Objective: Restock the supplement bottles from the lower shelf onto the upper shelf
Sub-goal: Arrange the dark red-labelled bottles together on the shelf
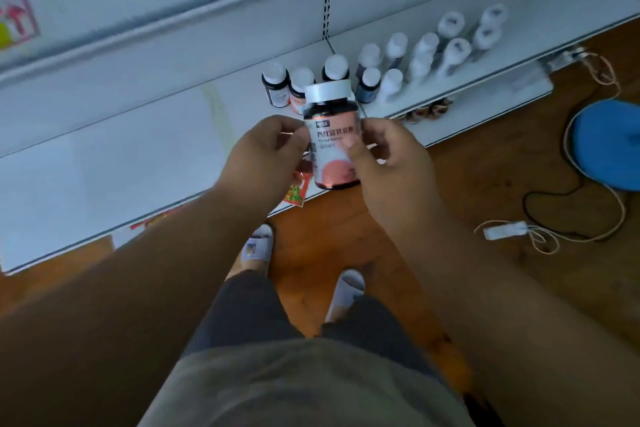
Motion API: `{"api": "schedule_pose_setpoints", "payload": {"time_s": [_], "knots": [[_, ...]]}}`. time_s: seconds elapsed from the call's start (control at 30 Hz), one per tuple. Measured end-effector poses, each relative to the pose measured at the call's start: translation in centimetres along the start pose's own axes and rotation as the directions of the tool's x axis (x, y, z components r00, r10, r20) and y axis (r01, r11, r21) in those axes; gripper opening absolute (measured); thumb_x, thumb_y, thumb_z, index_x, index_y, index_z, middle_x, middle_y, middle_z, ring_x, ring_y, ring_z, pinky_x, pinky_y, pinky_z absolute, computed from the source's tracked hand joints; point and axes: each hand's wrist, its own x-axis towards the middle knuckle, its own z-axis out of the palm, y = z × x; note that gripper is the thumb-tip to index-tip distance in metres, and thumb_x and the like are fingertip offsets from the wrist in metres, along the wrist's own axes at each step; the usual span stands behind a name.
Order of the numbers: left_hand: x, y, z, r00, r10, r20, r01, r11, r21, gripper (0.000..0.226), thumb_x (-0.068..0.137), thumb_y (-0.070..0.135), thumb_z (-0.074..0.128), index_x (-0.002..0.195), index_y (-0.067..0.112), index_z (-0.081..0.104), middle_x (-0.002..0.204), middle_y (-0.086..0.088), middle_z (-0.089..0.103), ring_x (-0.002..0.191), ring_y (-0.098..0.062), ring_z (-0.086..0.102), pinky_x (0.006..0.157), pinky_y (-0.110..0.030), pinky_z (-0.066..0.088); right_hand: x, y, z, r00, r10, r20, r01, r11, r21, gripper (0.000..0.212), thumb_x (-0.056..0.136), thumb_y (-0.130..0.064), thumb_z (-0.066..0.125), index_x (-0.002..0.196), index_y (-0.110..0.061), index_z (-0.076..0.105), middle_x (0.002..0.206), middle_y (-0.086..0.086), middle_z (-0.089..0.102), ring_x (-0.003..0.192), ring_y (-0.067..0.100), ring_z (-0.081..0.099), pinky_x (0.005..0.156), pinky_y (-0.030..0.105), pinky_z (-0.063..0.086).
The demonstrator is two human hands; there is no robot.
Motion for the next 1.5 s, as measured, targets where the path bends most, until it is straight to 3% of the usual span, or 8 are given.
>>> {"api": "schedule_pose_setpoints", "payload": {"time_s": [0.3,0.43,0.67,0.77,0.93,1.17,1.37,1.5], "knots": [[-11.5,14.0,0.1,0.981,0.169,-0.098,-0.189,0.947,-0.26,0.025,0.104,0.036,0.043,0.1,0.024,0.064,0.089,0.003,0.073,0.087,-0.018,0.072,0.076,-0.036,0.06,-6.2,-11.4,-12.2,0.989,-0.145,-0.04,0.15,0.949,0.277,0.009,0.096,-0.029,0.062,0.104,-0.032,0.061,0.103,-0.009,0.069,0.095,0.004,0.067,0.084,0.031,0.059],[-13.5,19.6,-0.8,0.951,0.284,-0.122,-0.308,0.9,-0.308,0.023,0.103,0.039,0.044,0.1,0.027,0.064,0.09,0.002,0.073,0.089,-0.022,0.071,0.085,-0.051,0.058,-7.0,-16.1,-16.4,0.97,-0.235,-0.061,0.241,0.905,0.351,0.01,0.096,-0.027,0.06,0.102,-0.034,0.059,0.102,-0.01,0.07,0.094,0.004,0.069,0.076,0.025,0.059],[-13.8,23.4,-3.0,0.91,0.409,-0.068,-0.403,0.834,-0.376,0.016,0.099,0.032,0.051,0.106,0.022,0.062,0.098,0.002,0.074,0.093,-0.019,0.072,0.09,-0.047,0.057,-5.8,-20.1,-18.1,0.95,-0.296,-0.1,0.308,0.838,0.45,0.013,0.096,-0.018,0.058,0.108,-0.023,0.061,0.105,-0.004,0.072,0.098,0.011,0.07,0.078,0.026,0.059],[-12.3,24.0,-3.9,0.909,0.417,-0.013,-0.388,0.833,-0.395,0.03,0.089,0.037,0.056,0.112,0.02,0.062,0.102,0.001,0.073,0.096,-0.021,0.072,0.092,-0.046,0.057,-4.4,-20.8,-17.5,0.956,-0.265,-0.124,0.292,0.838,0.46,0.012,0.095,-0.02,0.059,0.105,-0.026,0.061,0.102,-0.008,0.072,0.094,0.008,0.07,0.074,0.022,0.057],[-8.5,25.6,-4.7,0.921,0.389,0.03,-0.351,0.861,-0.369,0.018,0.097,0.03,0.055,0.111,0.023,0.064,0.098,0.005,0.075,0.092,-0.018,0.072,0.09,-0.042,0.057,-1.1,-21.6,-17.4,0.975,-0.184,-0.127,0.219,0.907,0.361,0.01,0.095,-0.028,0.06,0.104,-0.033,0.061,0.097,-0.018,0.071,0.09,0.002,0.07,0.076,0.024,0.058],[-2.3,27.5,-3.9,0.909,0.416,0.02,-0.409,0.9,-0.149,0.02,0.097,0.025,0.059,0.115,0.032,0.062,0.102,0.015,0.073,0.092,-0.004,0.069,0.089,-0.028,0.053,5.5,-21.5,-19.2,0.985,-0.171,-0.021,0.171,0.954,0.246,0.021,0.095,-0.018,0.063,0.114,-0.027,0.062,0.109,-0.011,0.071,0.098,0.005,0.069,0.091,0.035,0.057],[4.4,29.9,-0.1,0.898,0.44,-0.031,-0.438,0.898,0.04,0.026,0.09,0.022,0.07,0.105,0.039,0.056,0.099,0.022,0.068,0.088,0.008,0.064,0.078,-0.013,0.047,14.4,-19.4,-21.8,0.969,-0.236,0.072,0.234,0.972,0.038,0.045,0.078,-0.025,0.082,0.113,-0.037,0.055,0.113,-0.017,0.067,0.106,-0.002,0.063,0.092,0.029,0.055],[9.2,31.7,2.6,0.917,0.381,-0.116,-0.365,0.921,0.133,0.028,0.09,0.024,0.071,0.11,0.035,0.056,0.095,0.025,0.063,0.087,0.01,0.06,0.073,-0.009,0.043,21.3,-18.6,-23.4,0.959,-0.232,0.163,0.252,0.961,-0.111,0.063,0.069,-0.035,0.087,0.121,-0.031,0.052,0.119,-0.013,0.065,0.11,0.008,0.062,0.098,0.039,0.053]]}}
